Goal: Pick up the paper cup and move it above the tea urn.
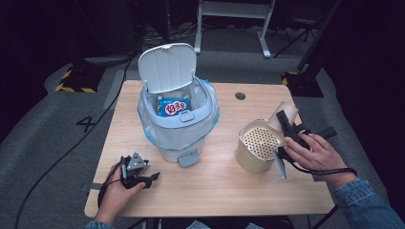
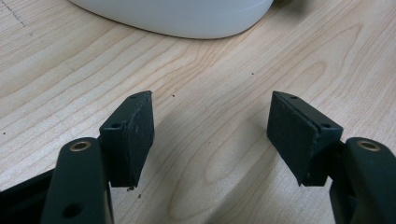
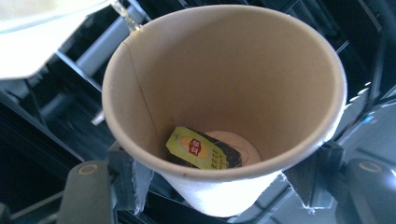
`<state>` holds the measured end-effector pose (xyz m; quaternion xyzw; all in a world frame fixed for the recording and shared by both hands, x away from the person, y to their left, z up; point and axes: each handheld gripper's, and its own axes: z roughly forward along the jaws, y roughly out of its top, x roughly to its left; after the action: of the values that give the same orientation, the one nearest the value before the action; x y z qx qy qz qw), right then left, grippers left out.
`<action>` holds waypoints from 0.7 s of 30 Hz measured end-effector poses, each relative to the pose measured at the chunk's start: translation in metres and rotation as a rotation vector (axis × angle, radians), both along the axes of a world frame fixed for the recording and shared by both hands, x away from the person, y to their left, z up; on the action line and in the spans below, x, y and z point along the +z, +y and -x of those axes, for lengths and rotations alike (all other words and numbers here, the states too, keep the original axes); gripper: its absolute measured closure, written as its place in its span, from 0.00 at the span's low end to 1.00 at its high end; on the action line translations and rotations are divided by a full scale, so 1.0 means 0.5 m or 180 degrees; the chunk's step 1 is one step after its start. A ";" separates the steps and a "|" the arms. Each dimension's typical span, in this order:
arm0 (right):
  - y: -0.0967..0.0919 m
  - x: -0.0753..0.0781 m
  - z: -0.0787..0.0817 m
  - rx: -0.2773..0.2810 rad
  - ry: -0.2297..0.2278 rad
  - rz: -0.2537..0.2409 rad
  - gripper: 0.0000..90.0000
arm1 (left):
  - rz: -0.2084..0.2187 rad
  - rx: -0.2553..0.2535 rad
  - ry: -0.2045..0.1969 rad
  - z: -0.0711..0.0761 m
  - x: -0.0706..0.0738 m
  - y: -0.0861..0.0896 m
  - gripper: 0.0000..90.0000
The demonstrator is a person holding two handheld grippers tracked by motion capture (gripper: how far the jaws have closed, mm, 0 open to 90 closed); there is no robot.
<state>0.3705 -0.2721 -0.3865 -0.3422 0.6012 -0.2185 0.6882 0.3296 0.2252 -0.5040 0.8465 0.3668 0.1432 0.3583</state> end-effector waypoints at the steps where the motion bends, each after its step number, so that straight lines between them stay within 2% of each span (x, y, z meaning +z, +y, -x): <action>1: 0.000 0.000 0.000 0.0000 0.0000 0.0000 0.37 | 0.0000 0.0000 0.0000 0.000 0.000 0.000 0.36; 5: -0.002 -0.005 0.006 0.0015 -0.0157 0.0238 0.37 | 0.0000 0.0001 0.0000 0.000 0.000 0.000 0.36; 6: -0.002 -0.005 0.006 0.0015 -0.0157 0.0238 0.37 | 0.0001 0.0001 -0.0001 0.000 0.000 0.000 0.36; 8: -0.004 -0.005 0.008 0.0015 -0.0235 0.0353 0.37 | -0.0002 0.0002 -0.0003 0.000 0.000 0.000 0.36; 12: -0.005 -0.007 0.012 0.0029 -0.0275 0.0417 0.37 | -0.0002 0.0002 -0.0003 0.000 0.000 0.000 0.36; 14: -0.005 -0.010 0.015 0.0049 -0.0341 0.0516 0.37 | -0.0001 0.0001 -0.0003 0.000 0.000 0.000 0.36; 21: -0.004 -0.012 0.017 0.0063 -0.0396 0.0701 0.37 | 0.0000 0.0002 -0.0003 0.000 0.000 0.000 0.36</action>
<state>0.3622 -0.2739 -0.3927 -0.4075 0.5264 -0.2972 0.6845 0.3295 0.2251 -0.5040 0.8464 0.3668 0.1437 0.3584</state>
